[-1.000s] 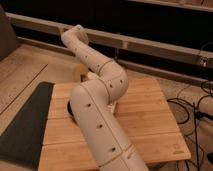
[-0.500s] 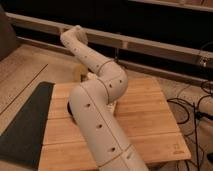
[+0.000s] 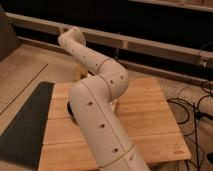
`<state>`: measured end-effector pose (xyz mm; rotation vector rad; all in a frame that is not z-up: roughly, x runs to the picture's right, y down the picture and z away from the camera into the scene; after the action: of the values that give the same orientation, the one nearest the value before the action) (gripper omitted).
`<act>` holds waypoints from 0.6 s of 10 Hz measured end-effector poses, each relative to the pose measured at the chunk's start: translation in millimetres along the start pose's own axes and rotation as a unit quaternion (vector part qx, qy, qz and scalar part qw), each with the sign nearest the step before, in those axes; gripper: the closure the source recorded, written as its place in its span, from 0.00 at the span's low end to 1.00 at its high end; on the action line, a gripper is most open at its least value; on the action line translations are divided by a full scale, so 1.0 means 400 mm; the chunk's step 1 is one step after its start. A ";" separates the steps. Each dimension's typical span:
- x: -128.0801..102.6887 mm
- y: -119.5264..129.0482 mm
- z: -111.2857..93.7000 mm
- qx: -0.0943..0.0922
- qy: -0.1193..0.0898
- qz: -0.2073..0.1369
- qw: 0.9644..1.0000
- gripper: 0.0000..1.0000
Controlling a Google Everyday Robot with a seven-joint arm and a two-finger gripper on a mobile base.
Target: Place the eraser in the ceramic cup
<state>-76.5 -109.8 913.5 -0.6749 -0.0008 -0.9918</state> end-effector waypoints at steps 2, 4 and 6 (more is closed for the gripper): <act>0.025 0.026 0.016 0.008 -0.008 -0.009 1.000 1.00; 0.024 0.019 0.030 0.058 -0.046 -0.048 0.996 1.00; 0.026 0.015 0.030 0.112 -0.071 -0.132 0.982 1.00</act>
<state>-62.4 -109.3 923.2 -0.5448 -0.3295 -1.1749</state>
